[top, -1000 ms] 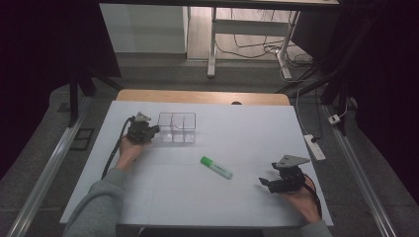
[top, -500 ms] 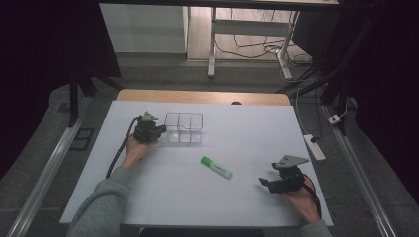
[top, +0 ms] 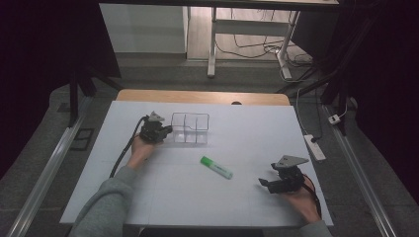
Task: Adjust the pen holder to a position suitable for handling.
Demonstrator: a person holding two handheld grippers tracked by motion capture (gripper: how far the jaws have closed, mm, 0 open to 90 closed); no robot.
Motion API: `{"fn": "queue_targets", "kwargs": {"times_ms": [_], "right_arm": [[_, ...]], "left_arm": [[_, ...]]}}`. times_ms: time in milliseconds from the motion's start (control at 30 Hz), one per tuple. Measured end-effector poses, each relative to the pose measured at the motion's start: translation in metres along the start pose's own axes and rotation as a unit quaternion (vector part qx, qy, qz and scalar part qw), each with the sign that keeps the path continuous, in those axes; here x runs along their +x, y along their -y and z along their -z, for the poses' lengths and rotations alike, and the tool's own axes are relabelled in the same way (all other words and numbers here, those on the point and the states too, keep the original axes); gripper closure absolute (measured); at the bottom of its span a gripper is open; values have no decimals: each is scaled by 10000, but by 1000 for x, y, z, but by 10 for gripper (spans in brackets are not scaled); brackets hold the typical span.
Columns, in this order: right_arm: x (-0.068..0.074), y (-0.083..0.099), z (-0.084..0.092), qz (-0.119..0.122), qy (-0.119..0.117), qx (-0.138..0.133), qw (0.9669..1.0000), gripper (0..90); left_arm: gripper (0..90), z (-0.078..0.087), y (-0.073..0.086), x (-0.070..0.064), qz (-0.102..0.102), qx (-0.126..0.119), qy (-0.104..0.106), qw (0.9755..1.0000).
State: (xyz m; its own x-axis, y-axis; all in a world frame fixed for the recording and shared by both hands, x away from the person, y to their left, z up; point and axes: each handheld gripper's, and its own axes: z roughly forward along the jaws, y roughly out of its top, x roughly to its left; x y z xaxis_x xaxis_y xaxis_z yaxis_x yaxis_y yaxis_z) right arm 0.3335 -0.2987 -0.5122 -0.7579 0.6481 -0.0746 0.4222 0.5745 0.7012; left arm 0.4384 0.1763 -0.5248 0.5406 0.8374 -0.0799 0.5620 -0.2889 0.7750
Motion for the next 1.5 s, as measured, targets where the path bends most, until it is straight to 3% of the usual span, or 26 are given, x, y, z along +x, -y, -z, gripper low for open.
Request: {"fn": "queue_targets", "kwargs": {"times_ms": [633, 1500], "right_arm": [[0, 0, 0, -1, 3, 11, 10000, 212], [0, 1, -1, 1, -18, 37, 10000, 212]], "left_arm": [[888, -11, -5, -18, -250, 107, 143, 9995], [889, -23, -13, -32, -367, 111, 297, 9988]]}}
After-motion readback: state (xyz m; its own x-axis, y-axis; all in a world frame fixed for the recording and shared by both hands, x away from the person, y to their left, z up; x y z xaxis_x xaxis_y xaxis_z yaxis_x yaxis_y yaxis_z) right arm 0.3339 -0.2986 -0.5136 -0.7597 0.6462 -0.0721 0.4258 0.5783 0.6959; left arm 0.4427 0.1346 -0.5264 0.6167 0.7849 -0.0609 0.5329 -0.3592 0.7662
